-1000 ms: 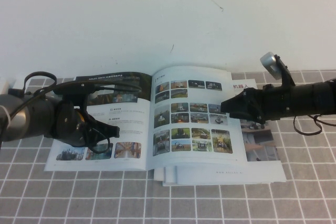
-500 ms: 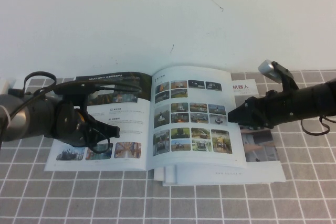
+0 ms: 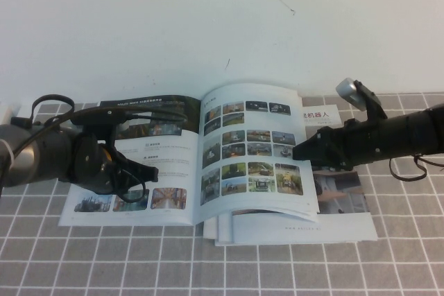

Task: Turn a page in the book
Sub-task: Open the closed book

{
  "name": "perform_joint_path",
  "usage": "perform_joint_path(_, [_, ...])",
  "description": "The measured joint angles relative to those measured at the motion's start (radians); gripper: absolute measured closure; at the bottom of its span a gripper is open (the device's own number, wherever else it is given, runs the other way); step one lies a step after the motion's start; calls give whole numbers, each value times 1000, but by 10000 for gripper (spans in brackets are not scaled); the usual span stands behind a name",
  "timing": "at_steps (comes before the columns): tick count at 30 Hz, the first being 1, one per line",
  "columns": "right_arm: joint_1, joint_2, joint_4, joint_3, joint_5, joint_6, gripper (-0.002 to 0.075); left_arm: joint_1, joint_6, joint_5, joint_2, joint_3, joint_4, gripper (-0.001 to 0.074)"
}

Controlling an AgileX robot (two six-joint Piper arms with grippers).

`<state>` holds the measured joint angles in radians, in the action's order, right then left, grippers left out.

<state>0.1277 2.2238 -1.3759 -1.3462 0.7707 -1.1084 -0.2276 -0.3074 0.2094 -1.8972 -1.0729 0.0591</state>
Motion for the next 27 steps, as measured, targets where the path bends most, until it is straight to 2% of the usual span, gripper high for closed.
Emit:
perform_joint_path(3, [0, 2, -68, 0, 44, -5, 372, 0, 0, 0, 0, 0, 0, 738])
perform_joint_path(4, [0, 2, -100, 0, 64, -16, 372, -37, 0, 0, 0, 0, 0, 738])
perform_joint_path(9, [0, 2, -210, -11, 173, -54, 372, -3, 0, 0, -1, 0, -1, 738])
perform_joint_path(20, [23, 2, -220, -155, 335, -8, 372, -3, 2, 0, -1, 0, -11, 738])
perform_joint_path(27, [72, 4, -220, -247, 355, 32, 372, -12, 2, 15, 61, 0, -78, 738])
